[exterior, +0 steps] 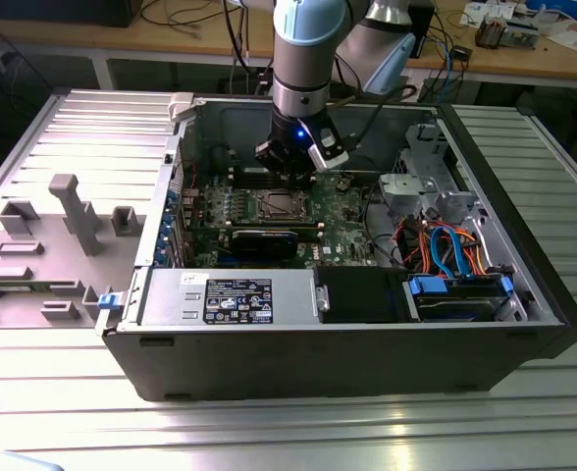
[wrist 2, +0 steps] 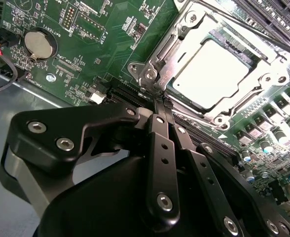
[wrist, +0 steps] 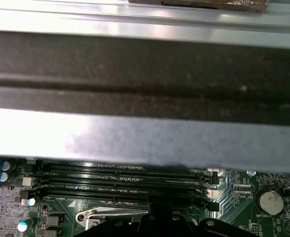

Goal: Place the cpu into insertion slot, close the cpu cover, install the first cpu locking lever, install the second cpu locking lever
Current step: 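Install the first cpu locking lever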

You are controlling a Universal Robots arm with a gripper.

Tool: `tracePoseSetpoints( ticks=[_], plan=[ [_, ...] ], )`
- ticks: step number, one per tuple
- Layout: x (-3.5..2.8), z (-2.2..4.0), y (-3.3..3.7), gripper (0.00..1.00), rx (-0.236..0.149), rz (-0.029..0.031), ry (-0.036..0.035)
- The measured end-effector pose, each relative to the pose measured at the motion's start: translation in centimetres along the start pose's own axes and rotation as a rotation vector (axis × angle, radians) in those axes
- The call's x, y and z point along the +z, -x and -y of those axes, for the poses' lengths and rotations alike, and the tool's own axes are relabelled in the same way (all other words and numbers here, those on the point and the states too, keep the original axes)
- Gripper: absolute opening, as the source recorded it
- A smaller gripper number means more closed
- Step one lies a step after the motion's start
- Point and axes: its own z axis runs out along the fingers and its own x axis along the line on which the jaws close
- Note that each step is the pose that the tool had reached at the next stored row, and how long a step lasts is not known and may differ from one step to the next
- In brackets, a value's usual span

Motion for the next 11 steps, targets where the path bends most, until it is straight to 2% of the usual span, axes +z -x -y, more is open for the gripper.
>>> tracePoseSetpoints(
  ticks=[11],
  plan=[
    [-0.1,-0.04,0.14,0.11,0.0,0.0,-0.0011]
  ],
)
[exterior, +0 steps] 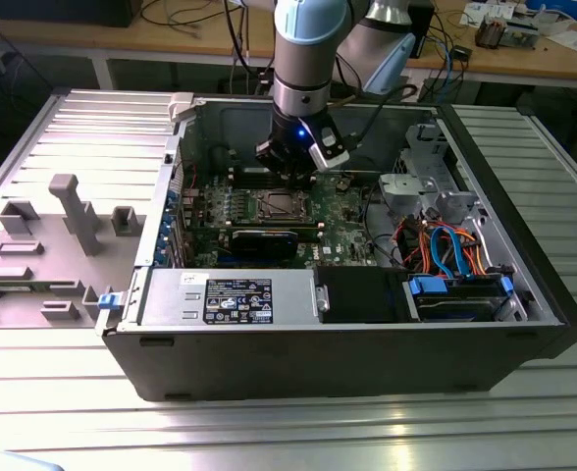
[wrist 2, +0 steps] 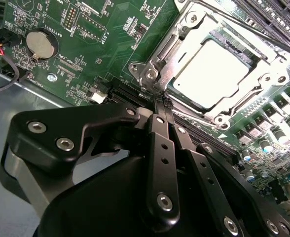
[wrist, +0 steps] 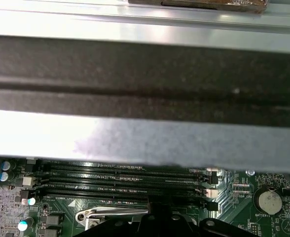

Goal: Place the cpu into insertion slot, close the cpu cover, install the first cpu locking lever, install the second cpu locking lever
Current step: 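Install the first cpu locking lever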

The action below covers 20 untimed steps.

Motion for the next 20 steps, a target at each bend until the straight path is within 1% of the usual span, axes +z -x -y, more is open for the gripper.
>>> tracePoseSetpoints(
  ticks=[4,7,11,13,14,15,16,18,20],
  plan=[
    [0.02,-0.04,0.08,0.11,0.0,-0.0001,-0.0007],
    [0.02,-0.07,-0.09,0.11,0.0,0.0003,-0.0014],
    [0.01,-0.08,-0.12,0.11,0.0,0.0002,-0.0021],
    [0.02,-0.12,-0.11,0.11,0.0,0.0002,-0.0039],
    [0.03,-0.12,-0.11,0.11,0.0,0.0002,-0.0059],
    [0.06,-0.12,-0.11,0.11,0.0,-0.0002,-0.0119],
    [0.08,-0.12,-0.11,0.11,0.0,-0.0006,-0.0163],
    [0.13,-0.12,-0.1,0.11,0.0,-0.0011,-0.0229],
    [0.19,-0.16,-0.11,0.11,0.0,-0.0014,-0.0266]
  ],
)
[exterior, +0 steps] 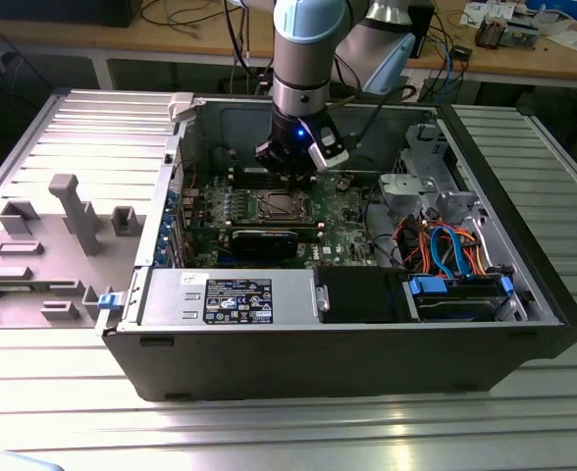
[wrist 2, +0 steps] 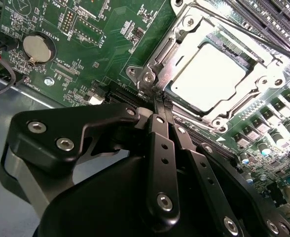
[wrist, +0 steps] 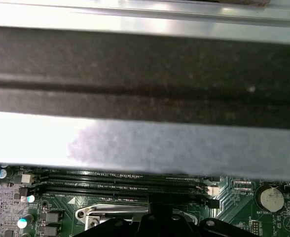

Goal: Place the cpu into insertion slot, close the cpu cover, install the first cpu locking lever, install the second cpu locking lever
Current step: 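Install the first cpu locking lever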

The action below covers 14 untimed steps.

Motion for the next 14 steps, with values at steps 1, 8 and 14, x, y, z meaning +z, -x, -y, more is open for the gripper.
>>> tracePoseSetpoints(
  ticks=[1,8,14],
  plan=[
    [0.01,-0.01,0.0,0.11,0.0,0.0,-0.0007],
    [0.13,-0.04,0.02,0.11,0.0,-0.0004,-0.0056],
    [-0.06,-0.07,0.03,0.11,0.0,-0.0005,-0.0072]
  ],
)
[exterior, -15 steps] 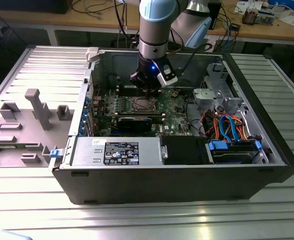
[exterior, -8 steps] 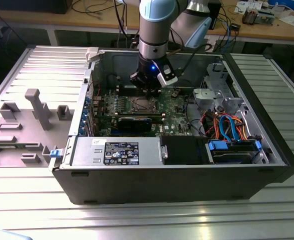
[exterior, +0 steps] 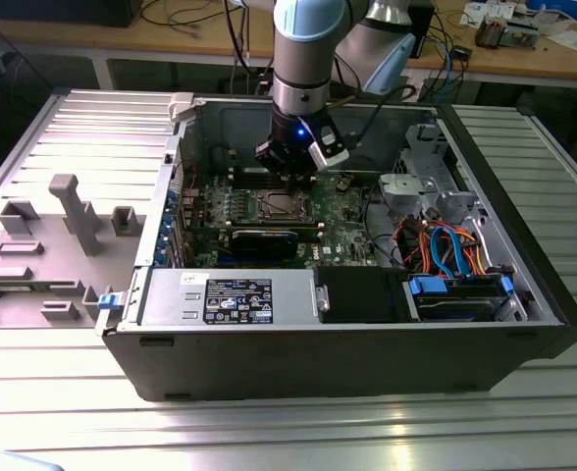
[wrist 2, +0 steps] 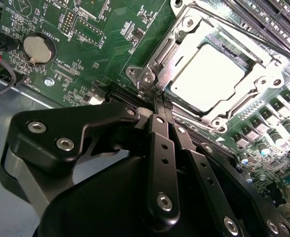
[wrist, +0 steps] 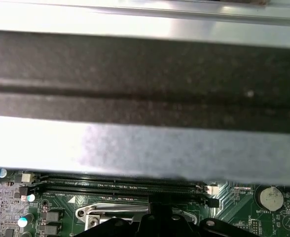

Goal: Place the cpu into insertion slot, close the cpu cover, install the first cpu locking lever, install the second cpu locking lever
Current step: 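Install the first cpu locking lever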

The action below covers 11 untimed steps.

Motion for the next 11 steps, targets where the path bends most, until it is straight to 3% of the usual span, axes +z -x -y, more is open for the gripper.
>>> tracePoseSetpoints(
  ticks=[4,11],
  plan=[
    [0.15,0.02,0.0,0.11,0.0,-0.0006,-0.0054],
    [0.04,-0.01,0.02,0.11,0.0,-0.0001,-0.0061]
  ],
)
